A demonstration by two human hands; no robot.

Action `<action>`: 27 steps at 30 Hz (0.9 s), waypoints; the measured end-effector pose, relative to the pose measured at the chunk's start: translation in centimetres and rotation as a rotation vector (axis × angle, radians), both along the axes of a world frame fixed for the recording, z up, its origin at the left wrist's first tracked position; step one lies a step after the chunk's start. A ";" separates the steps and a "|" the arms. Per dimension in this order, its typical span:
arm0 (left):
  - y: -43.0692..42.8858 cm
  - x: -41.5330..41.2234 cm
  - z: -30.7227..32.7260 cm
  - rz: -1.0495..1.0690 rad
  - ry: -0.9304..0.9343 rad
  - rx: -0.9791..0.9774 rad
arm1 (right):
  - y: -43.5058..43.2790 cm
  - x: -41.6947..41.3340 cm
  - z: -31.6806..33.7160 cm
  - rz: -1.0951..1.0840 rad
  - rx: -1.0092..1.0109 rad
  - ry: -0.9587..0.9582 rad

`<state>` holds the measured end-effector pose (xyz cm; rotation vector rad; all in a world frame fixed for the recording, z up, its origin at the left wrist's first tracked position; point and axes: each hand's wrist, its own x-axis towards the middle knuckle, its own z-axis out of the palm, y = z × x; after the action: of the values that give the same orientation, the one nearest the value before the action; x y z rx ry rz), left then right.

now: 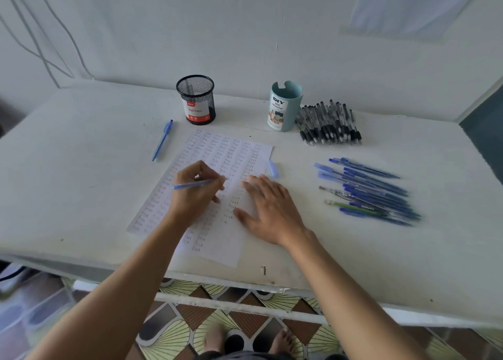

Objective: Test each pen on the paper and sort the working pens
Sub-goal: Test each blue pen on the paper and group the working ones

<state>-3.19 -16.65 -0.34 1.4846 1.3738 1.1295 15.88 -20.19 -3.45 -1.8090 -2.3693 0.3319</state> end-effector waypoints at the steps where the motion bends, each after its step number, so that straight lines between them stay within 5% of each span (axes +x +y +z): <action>1: -0.6 0.1 0.0 0.002 -0.005 -0.011 | 0.0 -0.1 0.0 -0.006 -0.002 -0.008; 9: -2.6 0.0 -1.1 0.026 0.148 0.017 | -0.1 -0.3 -0.6 -0.031 0.018 -0.005; 27: -2.7 0.3 -1.5 0.082 0.165 0.055 | -0.1 -0.3 -0.8 -0.029 0.007 0.025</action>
<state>-2.90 -19.35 -1.82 1.6031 1.5393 1.1236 15.62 -20.29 -4.23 -1.8234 -2.3229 0.3406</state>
